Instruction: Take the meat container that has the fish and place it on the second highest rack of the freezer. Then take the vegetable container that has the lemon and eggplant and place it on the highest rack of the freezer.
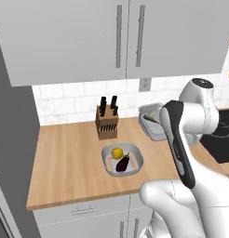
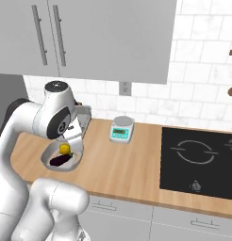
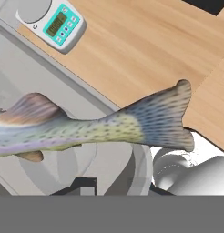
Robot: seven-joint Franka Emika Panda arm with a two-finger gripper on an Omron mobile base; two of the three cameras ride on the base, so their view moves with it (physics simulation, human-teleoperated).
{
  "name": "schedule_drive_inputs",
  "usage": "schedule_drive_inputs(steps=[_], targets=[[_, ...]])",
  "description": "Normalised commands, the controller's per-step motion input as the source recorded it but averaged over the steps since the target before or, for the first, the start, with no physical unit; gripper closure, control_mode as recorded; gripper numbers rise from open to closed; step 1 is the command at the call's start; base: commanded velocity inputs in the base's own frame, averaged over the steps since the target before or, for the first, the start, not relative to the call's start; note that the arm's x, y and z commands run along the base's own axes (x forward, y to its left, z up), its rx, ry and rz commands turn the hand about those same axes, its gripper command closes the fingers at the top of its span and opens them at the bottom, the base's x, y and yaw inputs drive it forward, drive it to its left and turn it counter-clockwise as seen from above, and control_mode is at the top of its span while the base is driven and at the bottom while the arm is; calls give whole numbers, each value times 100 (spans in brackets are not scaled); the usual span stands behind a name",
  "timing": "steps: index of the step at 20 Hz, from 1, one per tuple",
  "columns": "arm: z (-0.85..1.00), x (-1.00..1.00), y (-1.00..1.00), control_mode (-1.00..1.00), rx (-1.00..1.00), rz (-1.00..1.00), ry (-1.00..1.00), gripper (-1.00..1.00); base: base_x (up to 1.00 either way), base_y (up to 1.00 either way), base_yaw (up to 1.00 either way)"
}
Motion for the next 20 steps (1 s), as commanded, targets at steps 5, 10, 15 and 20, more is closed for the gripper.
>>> schedule_drive_inputs(steps=[5, 10, 15, 20], targets=[[0, -1, 0, 100, 0, 0, 0, 100, -24, -3, 3], [0, 0, 0, 100, 0, 0, 0, 100, -98, -11, 37], [0, 0, 0, 100, 0, 0, 0, 100, -11, -4, 99], [0, 0, 0, 100, 0, 0, 0, 100, -2, 0, 100]])
